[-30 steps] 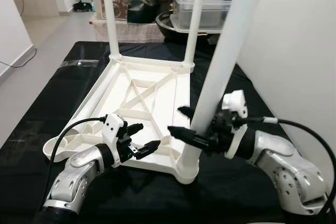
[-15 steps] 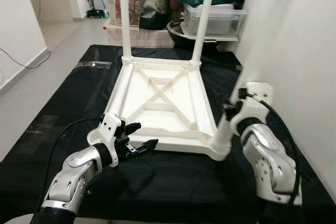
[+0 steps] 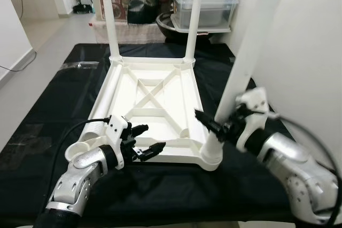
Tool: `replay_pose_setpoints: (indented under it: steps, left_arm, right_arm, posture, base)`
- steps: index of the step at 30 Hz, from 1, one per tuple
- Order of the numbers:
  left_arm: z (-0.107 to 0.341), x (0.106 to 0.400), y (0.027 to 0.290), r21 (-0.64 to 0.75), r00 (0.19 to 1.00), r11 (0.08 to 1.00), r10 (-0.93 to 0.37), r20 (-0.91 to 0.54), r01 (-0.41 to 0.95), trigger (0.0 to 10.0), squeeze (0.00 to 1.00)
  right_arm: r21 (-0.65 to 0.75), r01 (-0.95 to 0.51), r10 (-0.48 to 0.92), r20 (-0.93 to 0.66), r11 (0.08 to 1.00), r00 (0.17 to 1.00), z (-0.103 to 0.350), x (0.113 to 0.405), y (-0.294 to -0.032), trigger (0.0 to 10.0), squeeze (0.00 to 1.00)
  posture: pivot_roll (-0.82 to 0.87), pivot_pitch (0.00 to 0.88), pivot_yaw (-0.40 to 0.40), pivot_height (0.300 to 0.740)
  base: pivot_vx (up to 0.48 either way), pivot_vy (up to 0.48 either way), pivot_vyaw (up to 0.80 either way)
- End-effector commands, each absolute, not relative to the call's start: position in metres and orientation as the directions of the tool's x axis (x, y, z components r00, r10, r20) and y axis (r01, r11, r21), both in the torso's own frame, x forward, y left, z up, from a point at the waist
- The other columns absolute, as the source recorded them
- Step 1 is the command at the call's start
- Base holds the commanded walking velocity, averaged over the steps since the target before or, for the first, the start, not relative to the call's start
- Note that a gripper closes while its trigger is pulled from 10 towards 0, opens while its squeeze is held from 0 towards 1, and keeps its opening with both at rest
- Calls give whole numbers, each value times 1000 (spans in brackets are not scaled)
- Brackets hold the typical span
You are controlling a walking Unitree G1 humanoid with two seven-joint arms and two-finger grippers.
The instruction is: Building children table
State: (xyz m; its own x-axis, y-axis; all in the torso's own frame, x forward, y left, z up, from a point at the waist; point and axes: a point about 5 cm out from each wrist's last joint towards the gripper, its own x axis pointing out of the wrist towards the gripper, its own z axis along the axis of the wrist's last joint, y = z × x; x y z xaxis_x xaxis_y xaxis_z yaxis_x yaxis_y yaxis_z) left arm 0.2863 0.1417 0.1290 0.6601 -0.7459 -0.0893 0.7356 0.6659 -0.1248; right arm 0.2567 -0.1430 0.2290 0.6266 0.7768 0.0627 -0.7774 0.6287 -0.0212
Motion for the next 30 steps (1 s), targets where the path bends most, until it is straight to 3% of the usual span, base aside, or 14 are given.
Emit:
replay_pose_setpoints:
  steps: [1,4,5,6,7,9,11,14,15,18,21,25,26,30]
  left_arm:
    - [125,284,141,-143,658,664,-747,-95,734,10000,0]
    - [125,283,142,-140,666,673,-740,-95,727,10000,0]
    - [125,283,143,-138,671,677,-735,-95,722,10000,0]
    - [125,283,144,-137,675,681,-732,-94,719,10000,0]
    - [125,282,146,-138,679,685,-728,-93,715,10000,0]
    - [125,282,146,-138,679,685,-728,-93,715,10000,0]
    - [125,280,148,-141,684,690,-724,-96,710,10000,0]
    - [124,279,149,-142,684,690,-723,-99,710,10000,0]
    - [123,278,149,-143,682,690,-724,-102,710,10000,0]
    - [124,280,149,-142,678,685,-728,-105,714,10000,0]
    - [125,281,148,-140,676,684,-730,-105,716,10000,0]
    - [125,281,148,-143,670,678,-735,-107,721,10000,0]
    - [124,280,147,-148,666,674,-738,-108,723,10000,0]
    - [122,278,144,-155,659,668,-744,-112,728,10000,0]
  right_arm:
    - [-62,-893,892,103,446,439,238,243,-130,10000,0]
    - [-89,-937,940,69,339,333,236,241,-126,10000,0]
    - [-92,-947,951,48,309,306,231,242,-124,6863,0]
    - [-85,-951,955,38,297,295,227,244,-122,1176,0]
    - [-66,-948,950,33,311,309,223,248,-121,0,0]
    - [-66,-948,950,33,311,309,223,248,-121,0,0]
    - [0,-866,866,11,500,500,212,267,-122,0,0]
    - [30,-790,790,-17,612,612,205,279,-126,0,0]
    - [84,-644,649,-64,760,758,193,290,-135,0,0]
    - [133,-347,366,-167,929,916,173,297,-155,0,0]
    - [134,-240,264,-201,961,943,167,296,-163,0,0]
    - [105,157,-126,-251,982,960,163,277,-181,0,0]
    - [102,158,-127,-260,982,957,164,271,-175,10000,0]
    - [119,75,-45,-236,990,971,169,266,-156,10000,0]
  posture:
    - [91,0,-86,740]
    - [105,0,-99,740]
    - [112,0,-105,740]
    - [115,0,-107,740]
    - [118,0,-109,740]
    - [118,0,-109,740]
    - [117,0,-107,740]
    - [117,0,-107,740]
    - [108,0,-94,740]
    - [100,0,-85,740]
    - [100,0,-85,740]
    - [81,0,-71,740]
    - [78,0,-66,740]
    - [73,0,-64,740]
  base:
    - [0,0,0]
    - [0,0,0]
    - [0,0,0]
    - [0,0,0]
    - [0,0,0]
    - [0,0,0]
    - [0,0,0]
    - [0,0,0]
    - [0,0,0]
    - [0,0,0]
    - [0,0,0]
    - [0,0,0]
    - [0,0,0]
    - [0,0,0]
